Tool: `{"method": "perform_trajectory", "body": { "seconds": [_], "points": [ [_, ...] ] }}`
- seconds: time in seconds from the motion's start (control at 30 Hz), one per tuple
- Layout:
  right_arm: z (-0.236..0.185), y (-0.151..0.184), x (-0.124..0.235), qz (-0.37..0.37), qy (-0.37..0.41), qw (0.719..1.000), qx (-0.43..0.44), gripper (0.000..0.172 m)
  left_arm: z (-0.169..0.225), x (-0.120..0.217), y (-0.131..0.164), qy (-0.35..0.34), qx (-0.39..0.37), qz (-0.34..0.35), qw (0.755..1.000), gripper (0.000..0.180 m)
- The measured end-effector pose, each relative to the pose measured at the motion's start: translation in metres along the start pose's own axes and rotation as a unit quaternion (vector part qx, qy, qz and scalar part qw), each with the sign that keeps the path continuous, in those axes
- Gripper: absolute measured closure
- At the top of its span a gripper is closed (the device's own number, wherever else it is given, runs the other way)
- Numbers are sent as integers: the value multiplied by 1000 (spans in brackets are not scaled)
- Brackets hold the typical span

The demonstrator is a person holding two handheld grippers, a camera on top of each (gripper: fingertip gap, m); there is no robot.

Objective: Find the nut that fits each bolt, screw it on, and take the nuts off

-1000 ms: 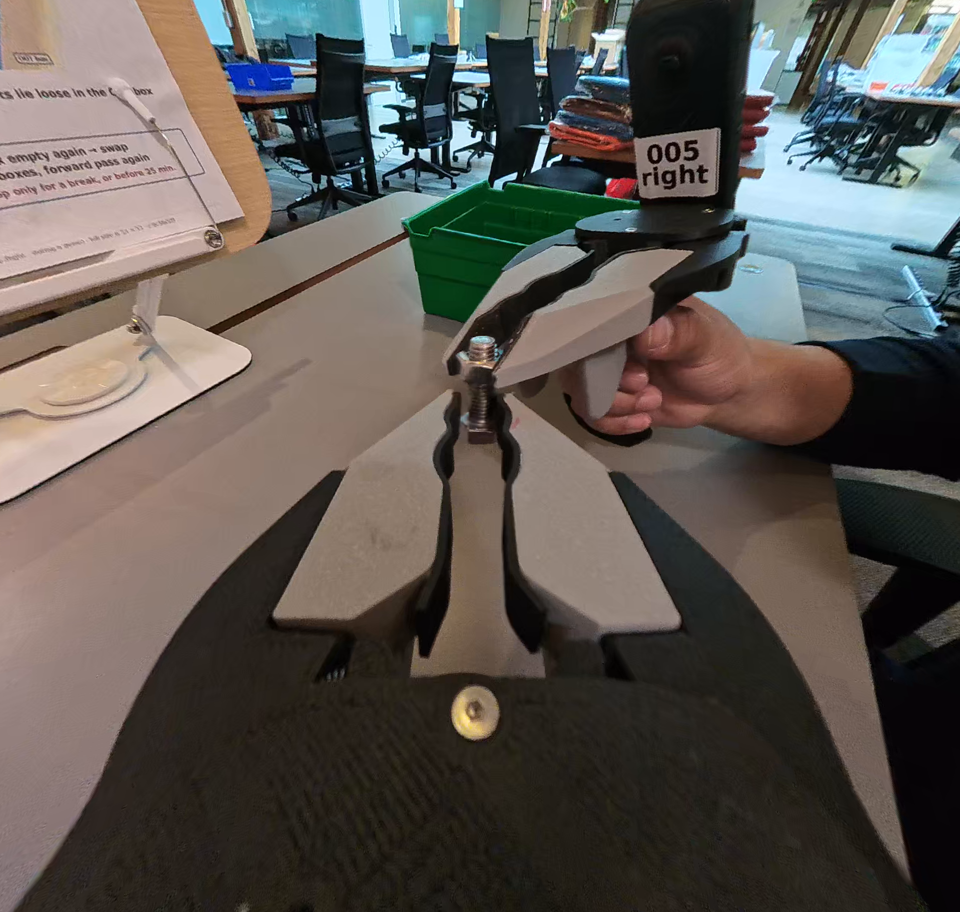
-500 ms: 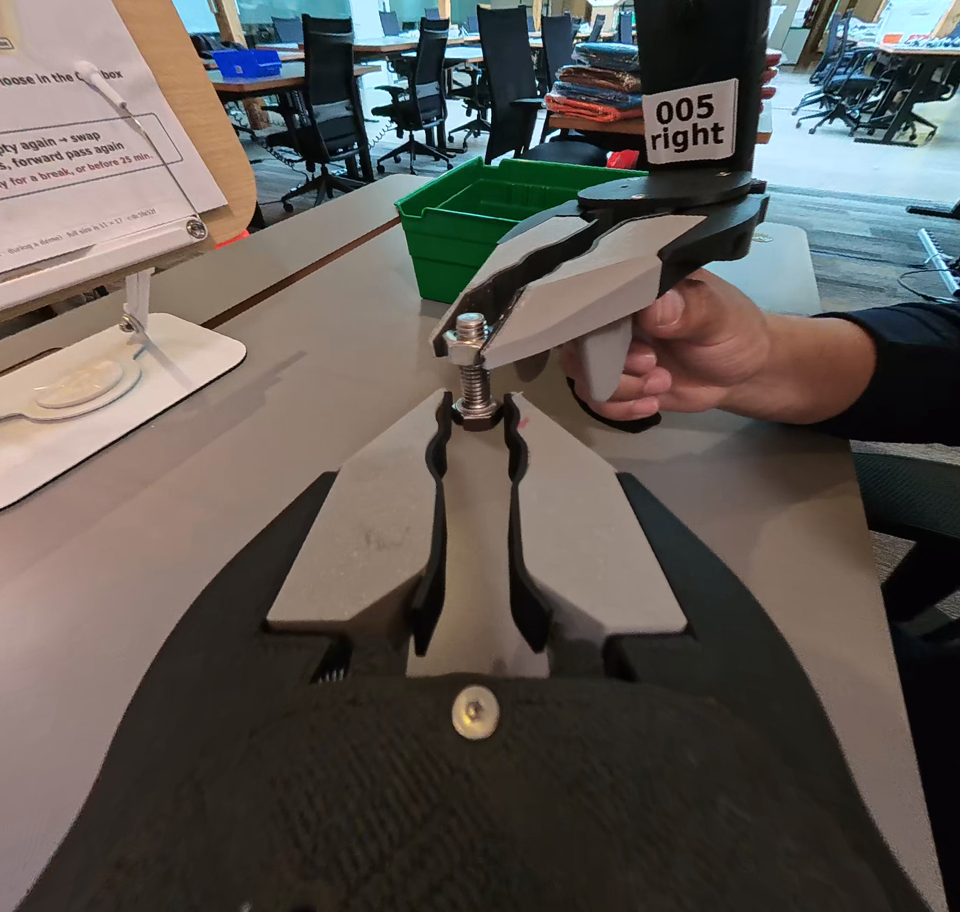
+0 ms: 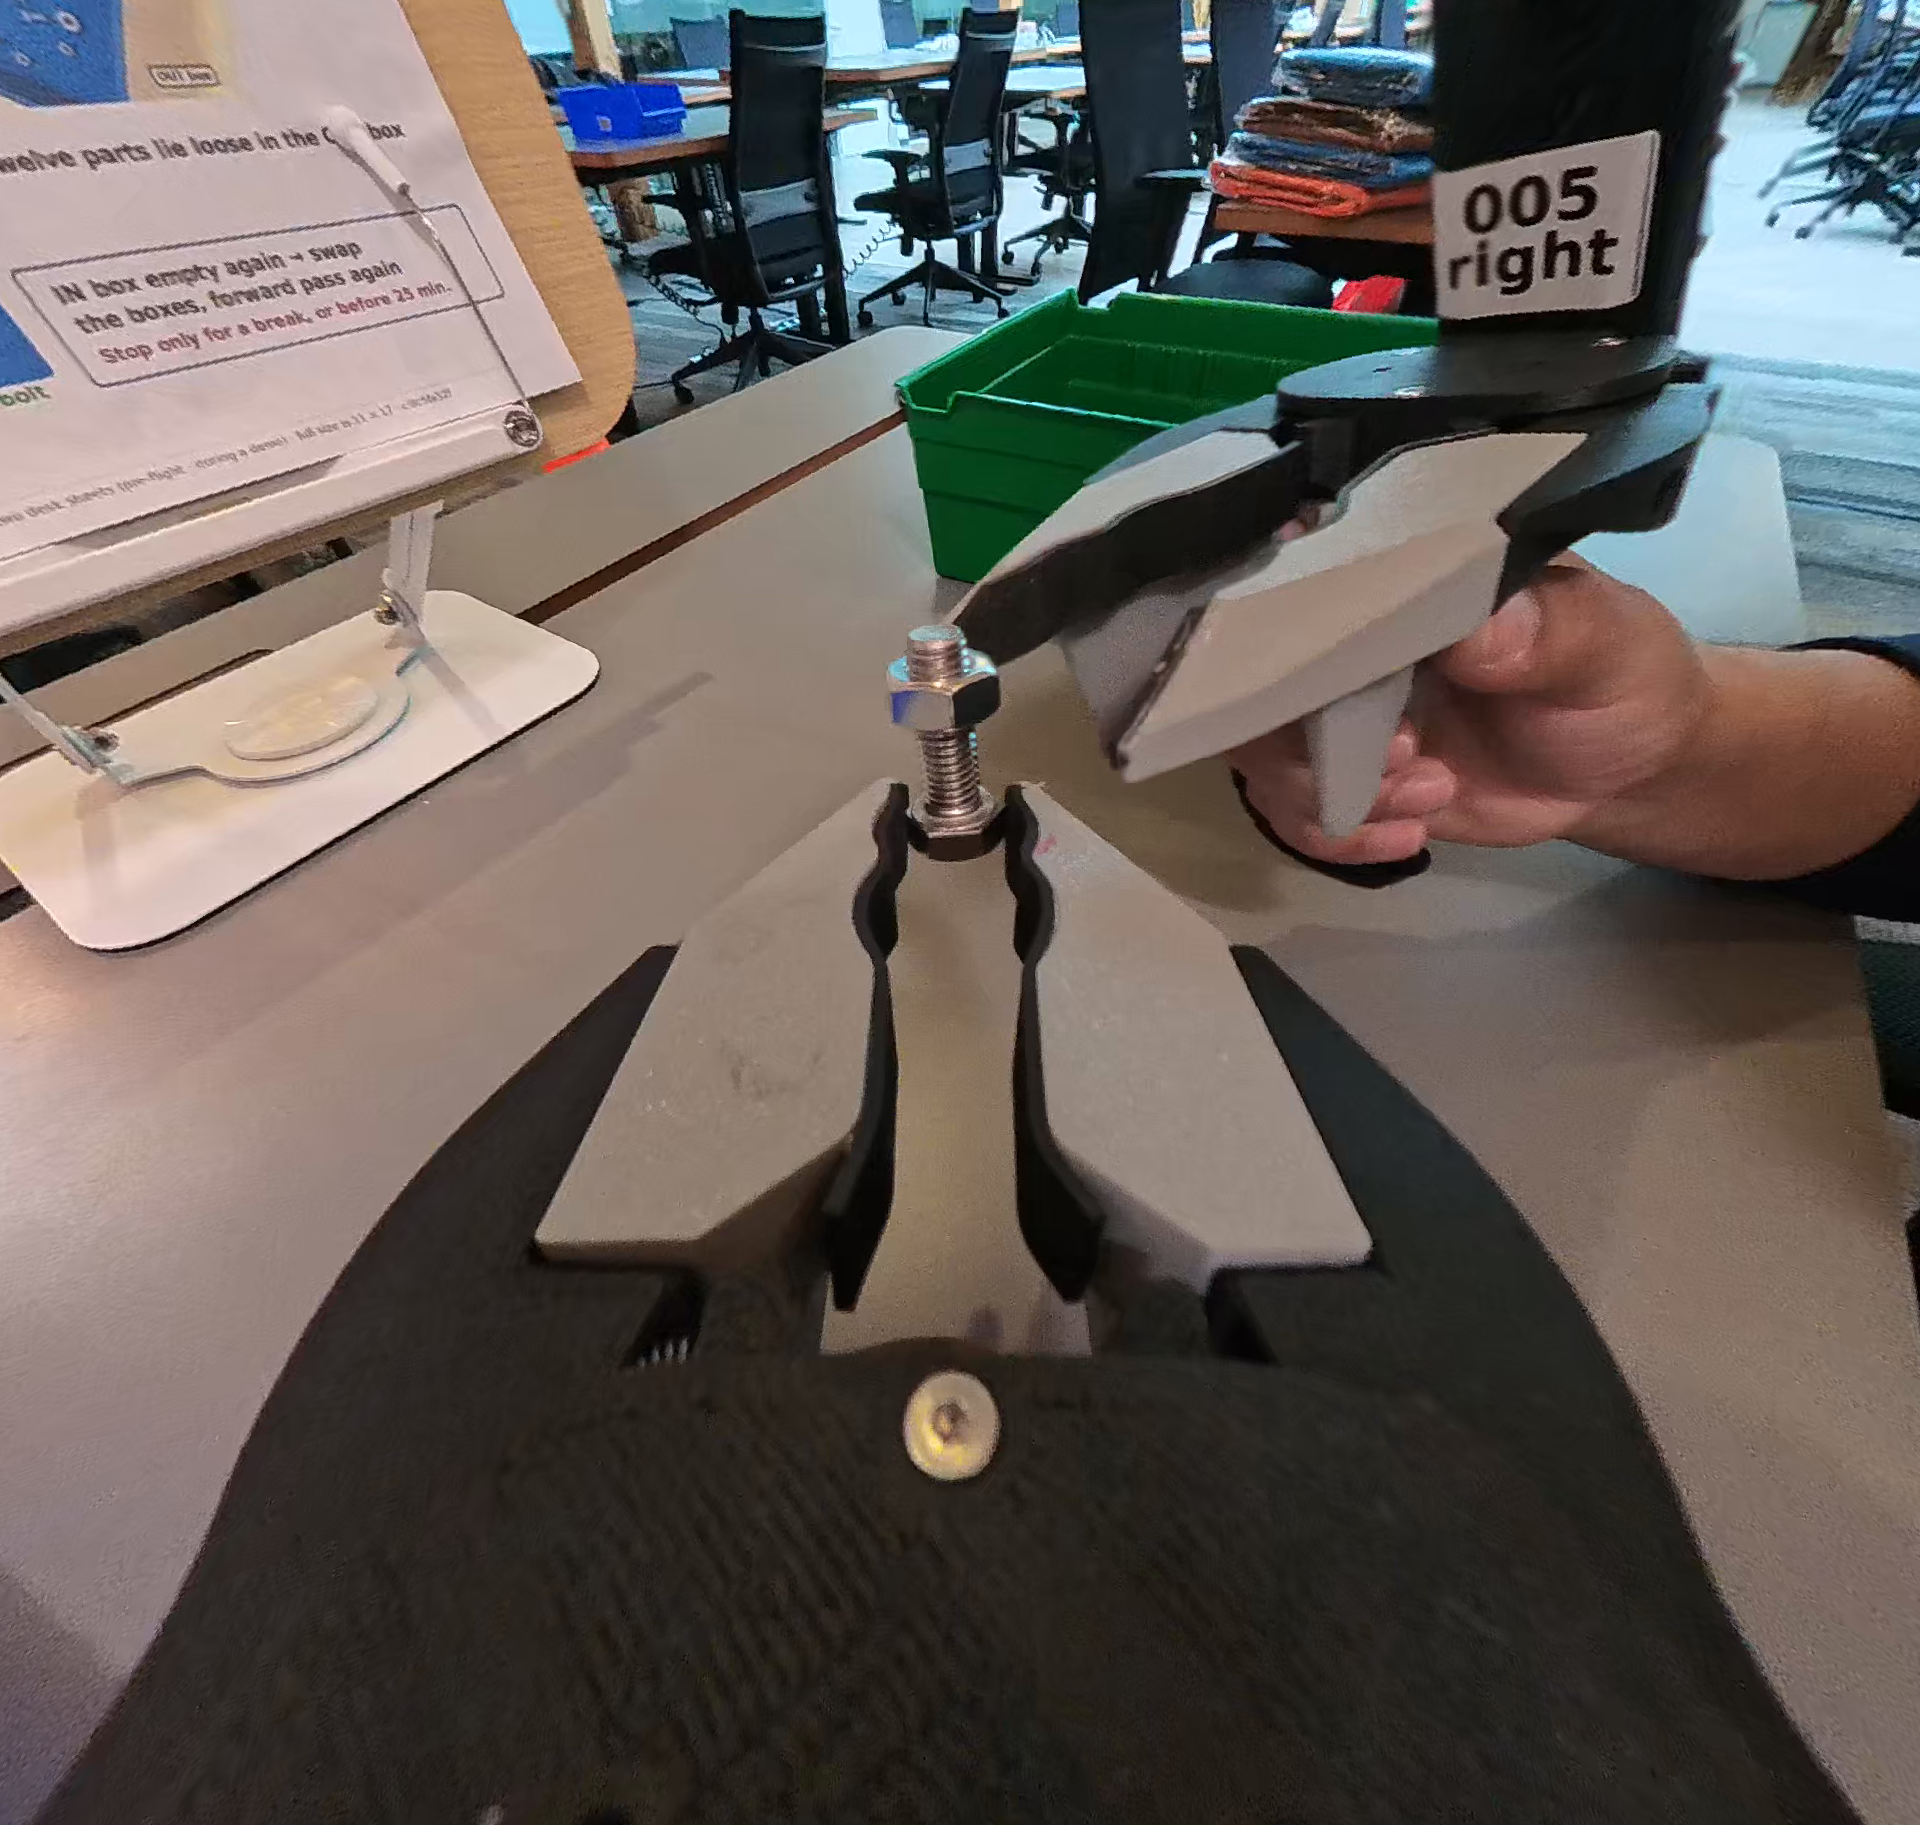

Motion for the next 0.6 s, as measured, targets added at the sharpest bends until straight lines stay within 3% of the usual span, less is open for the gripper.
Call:
{"method": "perform_trajectory", "body": {
  "seconds": [0.17,0.43,0.6],
  "points": [
    [-6,1,-9,12,-44,999,-26,131,20,-8,-1,42,-16,-4,999,164],
    [-1,-1,1,-7,9,1000,23,137,5,1,-3,8,-15,1,1000,164],
    [-10,4,-17,-20,-7,1000,14,129,21,-10,0,56,10,-2,998,164]
  ]
}}
Point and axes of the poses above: each gripper's, where its closed fingertips meet, x back along the fingers, y out of its underside, z = x × y across the jaws, the point moved 8 cm from there along x, back along the fingers, and after that the axes turned 1 degree about -y, right-handed, at the moved point
